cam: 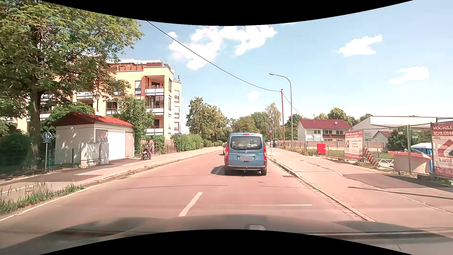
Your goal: Follow the waypoints while adhering to traffic rules and regulations
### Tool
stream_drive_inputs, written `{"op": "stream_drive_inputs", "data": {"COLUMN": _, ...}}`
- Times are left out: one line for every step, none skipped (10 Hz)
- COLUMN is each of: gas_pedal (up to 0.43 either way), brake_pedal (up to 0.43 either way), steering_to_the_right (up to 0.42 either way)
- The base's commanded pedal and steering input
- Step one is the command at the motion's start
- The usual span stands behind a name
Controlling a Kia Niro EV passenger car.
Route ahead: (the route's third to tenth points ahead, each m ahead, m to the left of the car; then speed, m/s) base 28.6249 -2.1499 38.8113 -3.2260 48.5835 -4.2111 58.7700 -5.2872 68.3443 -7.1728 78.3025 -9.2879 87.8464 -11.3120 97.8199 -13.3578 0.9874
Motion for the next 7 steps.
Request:
{"op": "stream_drive_inputs", "data": {"gas_pedal": 0.260, "brake_pedal": 0.000, "steering_to_the_right": -0.006}}
{"op": "stream_drive_inputs", "data": {"gas_pedal": 0.311, "brake_pedal": 0.000, "steering_to_the_right": -0.006}}
{"op": "stream_drive_inputs", "data": {"gas_pedal": 0.311, "brake_pedal": 0.000, "steering_to_the_right": -0.006}}
{"op": "stream_drive_inputs", "data": {"gas_pedal": 0.311, "brake_pedal": 0.000, "steering_to_the_right": -0.006}}
{"op": "stream_drive_inputs", "data": {"gas_pedal": 0.311, "brake_pedal": 0.000, "steering_to_the_right": -0.006}}
{"op": "stream_drive_inputs", "data": {"gas_pedal": 0.311, "brake_pedal": 0.000, "steering_to_the_right": -0.006}}
{"op": "stream_drive_inputs", "data": {"gas_pedal": 0.311, "brake_pedal": 0.000, "steering_to_the_right": -0.006}}
